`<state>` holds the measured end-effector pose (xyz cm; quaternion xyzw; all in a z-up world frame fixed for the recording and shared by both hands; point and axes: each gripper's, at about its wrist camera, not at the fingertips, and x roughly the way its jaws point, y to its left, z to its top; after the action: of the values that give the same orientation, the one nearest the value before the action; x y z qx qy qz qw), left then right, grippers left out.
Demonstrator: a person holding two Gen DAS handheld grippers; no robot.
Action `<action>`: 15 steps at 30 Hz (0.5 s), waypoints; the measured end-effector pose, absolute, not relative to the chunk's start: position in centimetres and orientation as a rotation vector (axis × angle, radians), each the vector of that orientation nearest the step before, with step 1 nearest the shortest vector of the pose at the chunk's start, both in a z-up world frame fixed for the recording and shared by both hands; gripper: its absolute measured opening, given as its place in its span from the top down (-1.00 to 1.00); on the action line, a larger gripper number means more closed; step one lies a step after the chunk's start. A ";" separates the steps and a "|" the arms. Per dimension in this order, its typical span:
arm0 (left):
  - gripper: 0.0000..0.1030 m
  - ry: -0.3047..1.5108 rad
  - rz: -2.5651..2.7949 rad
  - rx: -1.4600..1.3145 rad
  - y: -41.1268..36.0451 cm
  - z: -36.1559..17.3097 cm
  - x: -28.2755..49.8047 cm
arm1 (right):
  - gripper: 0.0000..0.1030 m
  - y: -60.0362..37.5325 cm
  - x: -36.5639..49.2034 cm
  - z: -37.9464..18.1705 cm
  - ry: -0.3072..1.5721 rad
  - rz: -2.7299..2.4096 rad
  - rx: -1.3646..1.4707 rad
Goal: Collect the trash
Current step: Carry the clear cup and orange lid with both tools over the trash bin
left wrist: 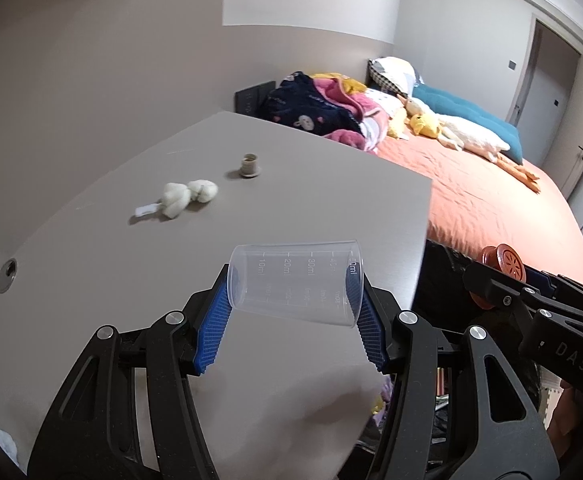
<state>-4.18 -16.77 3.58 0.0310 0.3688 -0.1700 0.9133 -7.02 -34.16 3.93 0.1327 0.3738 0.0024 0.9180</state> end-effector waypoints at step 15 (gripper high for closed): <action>-0.08 0.768 -0.473 0.110 -23.2 3.4 -5.1 | 0.10 -40.2 -10.4 3.8 0.752 -0.115 0.324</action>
<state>-5.12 -23.23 3.39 0.0532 0.3710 -0.2284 0.8985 -10.40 -40.25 3.80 0.1574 0.3652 -0.0559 0.9158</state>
